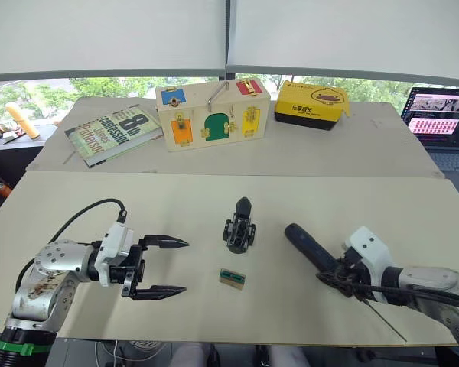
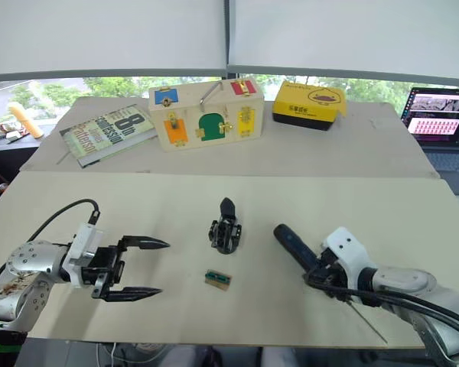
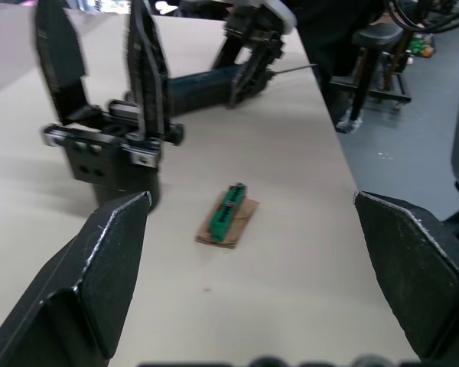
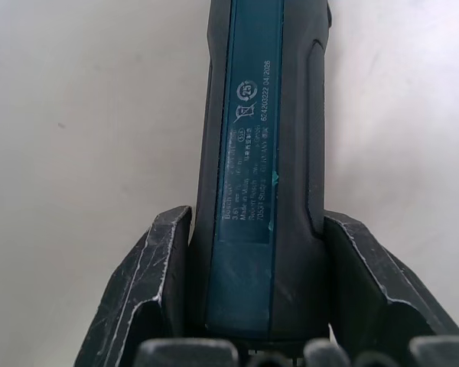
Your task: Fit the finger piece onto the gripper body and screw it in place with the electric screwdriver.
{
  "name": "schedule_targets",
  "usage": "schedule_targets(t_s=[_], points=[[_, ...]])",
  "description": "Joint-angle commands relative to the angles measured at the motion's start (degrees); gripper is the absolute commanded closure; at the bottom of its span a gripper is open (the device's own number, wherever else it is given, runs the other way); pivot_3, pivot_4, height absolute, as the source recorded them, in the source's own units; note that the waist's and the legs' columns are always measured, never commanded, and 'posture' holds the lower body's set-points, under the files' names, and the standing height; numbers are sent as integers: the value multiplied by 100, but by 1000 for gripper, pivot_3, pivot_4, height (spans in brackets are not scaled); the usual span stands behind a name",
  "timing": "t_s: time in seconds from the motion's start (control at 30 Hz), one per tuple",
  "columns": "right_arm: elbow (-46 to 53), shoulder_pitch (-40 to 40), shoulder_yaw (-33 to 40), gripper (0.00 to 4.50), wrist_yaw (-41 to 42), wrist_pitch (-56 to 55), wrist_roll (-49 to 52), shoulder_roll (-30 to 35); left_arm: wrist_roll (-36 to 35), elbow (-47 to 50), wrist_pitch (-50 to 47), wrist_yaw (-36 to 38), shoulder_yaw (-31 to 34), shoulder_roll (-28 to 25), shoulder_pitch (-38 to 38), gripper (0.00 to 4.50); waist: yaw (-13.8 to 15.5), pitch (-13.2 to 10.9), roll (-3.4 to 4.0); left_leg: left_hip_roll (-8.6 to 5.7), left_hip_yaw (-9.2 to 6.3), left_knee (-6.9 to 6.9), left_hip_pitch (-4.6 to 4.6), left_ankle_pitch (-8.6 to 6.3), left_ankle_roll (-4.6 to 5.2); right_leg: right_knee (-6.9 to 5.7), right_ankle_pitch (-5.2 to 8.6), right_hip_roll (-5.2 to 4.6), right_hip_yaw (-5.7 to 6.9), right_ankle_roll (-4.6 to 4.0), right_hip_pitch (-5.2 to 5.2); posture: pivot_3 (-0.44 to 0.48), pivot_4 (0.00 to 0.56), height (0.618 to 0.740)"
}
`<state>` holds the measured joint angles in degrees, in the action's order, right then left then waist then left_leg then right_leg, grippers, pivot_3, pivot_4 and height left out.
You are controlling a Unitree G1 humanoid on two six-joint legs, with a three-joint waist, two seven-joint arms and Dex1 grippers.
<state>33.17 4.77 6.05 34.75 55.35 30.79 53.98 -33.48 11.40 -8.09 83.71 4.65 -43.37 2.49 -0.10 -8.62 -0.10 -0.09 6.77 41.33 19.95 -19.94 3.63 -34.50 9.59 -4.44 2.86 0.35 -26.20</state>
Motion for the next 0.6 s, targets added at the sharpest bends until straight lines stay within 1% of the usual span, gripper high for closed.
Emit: schedule_targets(t_s=[0.03,0.1,0.23,0.3,0.4,0.47,0.53,0.57,0.6], points=[[-161,-135,-23,2495,166,-91,-109,94,-17,170,71,-22,-26,9,7,0,0,0,-9,2,-1,0,-1,0,-1,-1,0,1,0,-1,1,0,150,740],[-169,-294,7,1454,307,88,10,175,-9,165,49,-43,-40,-12,-10,0,-2,0,-8,2,0,2,-3,1,-2,-3,-2,1,-1,-4,2,0,150,740],[32,-473,220,56,576,617,376,447,-19,174,-74,-82,-48,-87,-107,0,12,0,-9,2,-2,4,-2,0,1,-4,-2,-1,-2,-6,0,0,150,740],[100,-535,308,23,632,777,496,547,-26,184,-74,-93,-39,-92,-147,0,17,0,-9,4,-6,2,-1,-1,3,-2,-1,-1,0,-6,0,0,150,740],[210,-947,624,23,900,1221,920,931,-18,214,-35,-148,-28,-62,-245,0,14,0,-9,3,-8,2,4,-3,6,0,-1,-2,0,-7,-4,0,150,740],[232,-1190,574,23,981,1518,961,1348,-19,226,-24,-174,-38,-50,-264,0,17,0,-9,4,-9,4,4,-5,9,0,-1,-7,-1,-7,-6,0,150,740],[220,-1425,444,23,1319,1725,1124,1872,-11,222,-14,-196,-68,-36,-260,0,27,0,-9,6,-12,3,5,-6,11,1,0,-11,2,-10,-4,0,150,740],[242,-1555,255,23,1454,1915,1161,2239,-2,210,-4,-200,-88,-25,-245,0,40,-1,-8,6,-13,4,6,-6,12,2,2,-12,4,-13,-5,0,150,740],[230,-1728,95,23,1532,2112,1237,2456,5,196,3,-203,-108,-12,-228,0,46,-1,-8,6,-14,2,9,-8,14,3,4,-20,9,-16,-9,0,150,740]])
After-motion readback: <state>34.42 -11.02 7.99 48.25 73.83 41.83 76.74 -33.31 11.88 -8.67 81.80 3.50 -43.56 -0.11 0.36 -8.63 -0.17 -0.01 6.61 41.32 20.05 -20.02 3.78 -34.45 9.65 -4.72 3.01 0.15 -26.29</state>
